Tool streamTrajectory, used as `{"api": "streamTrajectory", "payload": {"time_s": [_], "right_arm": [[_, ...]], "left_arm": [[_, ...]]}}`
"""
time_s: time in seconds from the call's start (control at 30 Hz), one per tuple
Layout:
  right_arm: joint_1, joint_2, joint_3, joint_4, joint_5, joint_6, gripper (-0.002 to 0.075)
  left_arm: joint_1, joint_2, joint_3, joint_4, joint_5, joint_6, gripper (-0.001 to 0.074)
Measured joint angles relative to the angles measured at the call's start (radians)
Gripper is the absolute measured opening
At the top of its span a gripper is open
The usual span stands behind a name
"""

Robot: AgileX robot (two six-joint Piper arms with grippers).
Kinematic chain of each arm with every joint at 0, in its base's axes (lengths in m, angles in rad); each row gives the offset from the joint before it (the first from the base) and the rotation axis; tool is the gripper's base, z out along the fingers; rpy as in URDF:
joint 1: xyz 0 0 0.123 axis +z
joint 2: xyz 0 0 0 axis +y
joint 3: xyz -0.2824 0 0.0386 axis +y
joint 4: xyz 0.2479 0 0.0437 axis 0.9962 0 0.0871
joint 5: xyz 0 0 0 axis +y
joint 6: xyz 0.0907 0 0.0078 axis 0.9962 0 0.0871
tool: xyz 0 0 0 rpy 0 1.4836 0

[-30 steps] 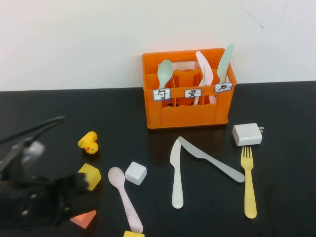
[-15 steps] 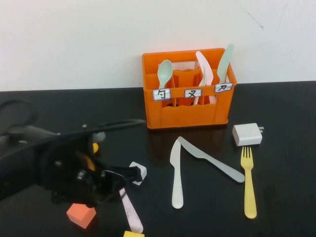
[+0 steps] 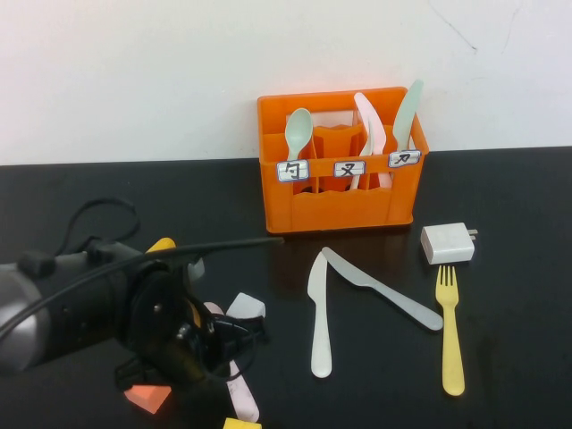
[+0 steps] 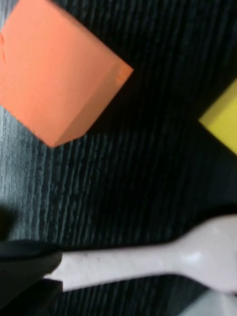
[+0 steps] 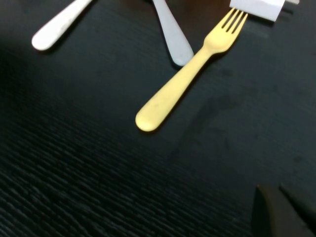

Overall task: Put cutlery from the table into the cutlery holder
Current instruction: Pick up the spoon

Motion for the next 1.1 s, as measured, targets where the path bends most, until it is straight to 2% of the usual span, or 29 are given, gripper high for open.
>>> {"api": "streamTrajectory", "payload": {"time_s": [0.23, 0.33, 0.43, 0.8, 0.87, 1.03, 1.1], "right_arm": [[0.000, 0.000, 0.000, 0.018, -0.002, -0.002, -0.0003], [0.000, 0.000, 0.000, 0.022, -0.002, -0.004, -0.0003], [0.000, 0.000, 0.000, 0.026, -0.002, -0.005, -0.0003], [0.000, 0.000, 0.000, 0.039, -0.002, -0.008, -0.0003], [0.000, 0.000, 0.000, 0.041, -0.004, -0.008, -0.0003], [0.000, 0.000, 0.000, 0.043, -0.006, -0.008, -0.0003], [0.000, 0.000, 0.000, 0.045, -0.007, -0.008, -0.0003]], "left_arm": [[0.001, 0.045, 0.000, -0.034, -0.033, 0.004, 0.0327], [0.001, 0.060, -0.002, -0.014, -0.055, 0.005, 0.0381], [0.001, 0.088, -0.019, -0.005, -0.063, 0.005, 0.0398], [0.001, 0.185, -0.161, 0.117, 0.079, 0.031, 0.0393], [0.001, 0.190, -0.169, 0.167, 0.095, 0.036, 0.0358], [0.001, 0.195, -0.172, 0.221, 0.109, 0.041, 0.0160], [0.001, 0.196, -0.172, 0.221, 0.111, 0.041, 0.0104]]}}
